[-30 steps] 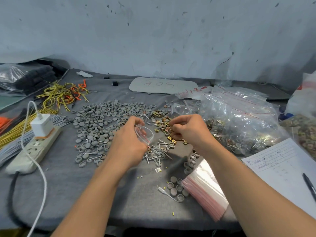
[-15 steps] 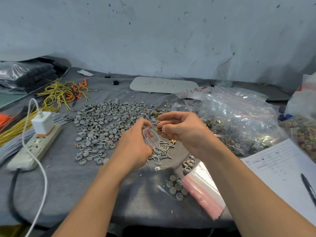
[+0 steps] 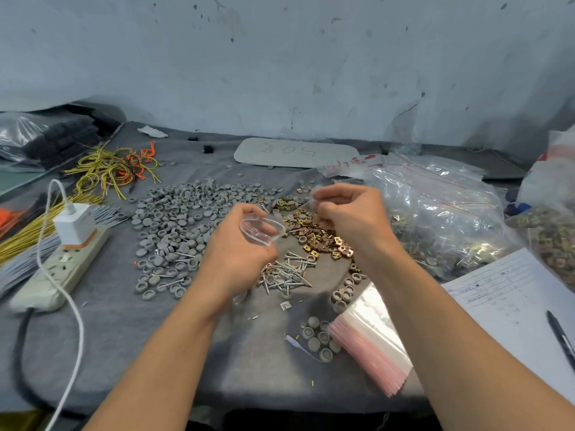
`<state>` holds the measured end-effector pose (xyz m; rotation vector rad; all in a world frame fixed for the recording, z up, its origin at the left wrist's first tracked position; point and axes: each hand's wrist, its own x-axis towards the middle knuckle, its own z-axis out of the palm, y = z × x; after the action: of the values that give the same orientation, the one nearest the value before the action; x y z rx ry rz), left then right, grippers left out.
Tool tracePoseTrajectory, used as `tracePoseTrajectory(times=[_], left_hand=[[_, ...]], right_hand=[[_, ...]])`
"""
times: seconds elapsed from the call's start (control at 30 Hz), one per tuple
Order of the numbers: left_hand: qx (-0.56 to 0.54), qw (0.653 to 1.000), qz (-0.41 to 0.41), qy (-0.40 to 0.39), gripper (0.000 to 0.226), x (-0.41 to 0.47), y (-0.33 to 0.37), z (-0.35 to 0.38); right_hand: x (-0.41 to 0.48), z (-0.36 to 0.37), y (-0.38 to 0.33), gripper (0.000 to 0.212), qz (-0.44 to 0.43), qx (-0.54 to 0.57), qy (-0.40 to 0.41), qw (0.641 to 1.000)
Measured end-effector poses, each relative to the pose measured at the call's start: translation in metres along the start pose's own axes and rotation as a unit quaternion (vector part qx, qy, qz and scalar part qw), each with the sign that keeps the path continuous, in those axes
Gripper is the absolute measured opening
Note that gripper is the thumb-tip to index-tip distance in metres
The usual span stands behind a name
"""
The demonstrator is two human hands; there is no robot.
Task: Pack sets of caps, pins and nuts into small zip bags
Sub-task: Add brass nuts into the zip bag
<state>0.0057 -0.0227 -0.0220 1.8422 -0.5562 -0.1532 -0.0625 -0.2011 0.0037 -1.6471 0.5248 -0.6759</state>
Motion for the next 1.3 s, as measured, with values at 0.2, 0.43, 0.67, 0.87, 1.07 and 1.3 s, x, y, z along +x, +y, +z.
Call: tracePoseTrajectory(times=[0.2,0.43,0.67,0.87,1.07,1.3], left_hand=[[-0.103,0.993,-0.033,0.04,0.056,0.007,-0.003,-0.008],[-0.08,0.995,-0.023,0.047,0.056,0.006,-0.002,-0.004],[-0.057,0.997,-0.024,0.039,0.055,0.005,-0.005,-0.01],[-0.044,0.997,-0.029,0.056,0.055,0.007,-0.007,-0.013],[-0.047,0.996,-0.043,0.065,0.053,0.007,-0.003,-0.01],[-0.054,0.992,-0.045,0.103,0.053,0.011,-0.001,-0.007]], right_hand=[[0.018,-0.005,0.04,0.033,0.006,-0.445,-0.068,0.893],[0.016,0.015,0.056,0.042,-0.032,-0.506,-0.133,0.852],[0.018,0.016,0.055,0.024,-0.028,-0.531,-0.137,0.836],[0.019,0.009,0.045,0.03,-0.003,-0.519,-0.139,0.844],[0.017,0.005,0.046,0.036,-0.011,-0.445,-0.085,0.891],[-0.003,0.047,0.042,0.035,-0.088,-0.397,-0.182,0.895]])
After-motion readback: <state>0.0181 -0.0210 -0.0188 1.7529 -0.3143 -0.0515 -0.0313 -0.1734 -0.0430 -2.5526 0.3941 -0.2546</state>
